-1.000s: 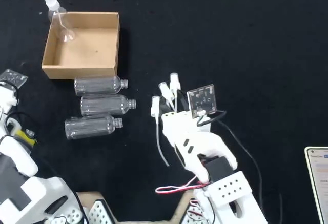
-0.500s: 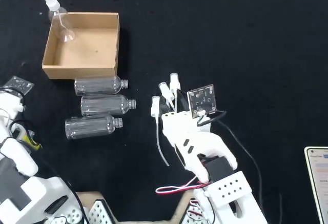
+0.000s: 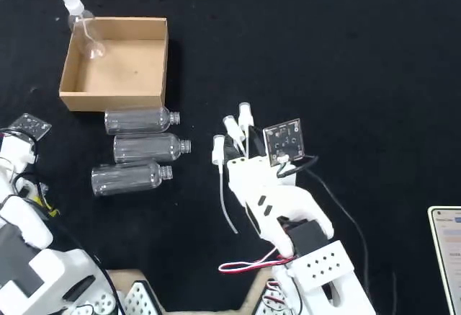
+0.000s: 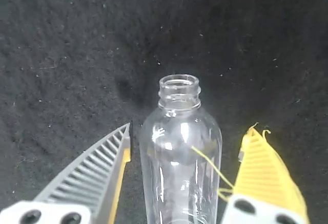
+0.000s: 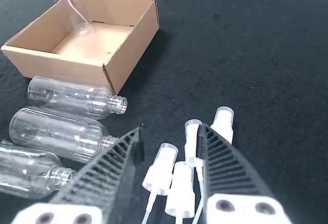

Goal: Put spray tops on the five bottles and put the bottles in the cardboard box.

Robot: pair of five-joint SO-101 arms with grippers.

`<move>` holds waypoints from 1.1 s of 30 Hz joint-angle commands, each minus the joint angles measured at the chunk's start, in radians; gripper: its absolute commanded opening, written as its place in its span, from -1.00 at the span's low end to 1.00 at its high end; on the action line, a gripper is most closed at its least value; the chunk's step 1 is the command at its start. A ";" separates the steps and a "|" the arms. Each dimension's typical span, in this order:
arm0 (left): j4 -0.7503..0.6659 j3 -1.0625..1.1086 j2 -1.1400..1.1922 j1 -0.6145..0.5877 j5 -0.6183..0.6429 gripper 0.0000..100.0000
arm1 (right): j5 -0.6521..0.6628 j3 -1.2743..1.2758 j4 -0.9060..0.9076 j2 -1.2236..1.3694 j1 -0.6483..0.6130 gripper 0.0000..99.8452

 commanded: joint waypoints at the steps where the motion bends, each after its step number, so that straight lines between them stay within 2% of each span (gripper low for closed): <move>1: -0.003 -0.007 -0.005 -0.007 -0.009 -0.35 | -0.002 -0.010 -0.032 -0.018 -0.009 -0.66; 12: -0.012 0.030 -0.005 -0.007 -0.012 -0.35 | -0.002 -0.008 -0.032 -0.018 -0.009 -0.66; 18: -0.017 0.030 -0.005 -0.035 -0.091 -0.35 | -0.002 -0.008 -0.032 -0.018 -0.009 -0.66; 25: -0.054 0.041 -0.005 -0.056 -0.084 -0.35 | -0.002 -0.008 -0.032 -0.018 -0.009 -0.66; 27: -0.052 0.047 -0.005 -0.051 -0.083 -0.40 | -0.002 -0.008 -0.032 -0.018 -0.009 -0.66; 33: -0.052 0.068 -0.017 -0.033 -0.078 -0.75 | -0.002 -0.008 -0.032 -0.018 -0.009 -0.66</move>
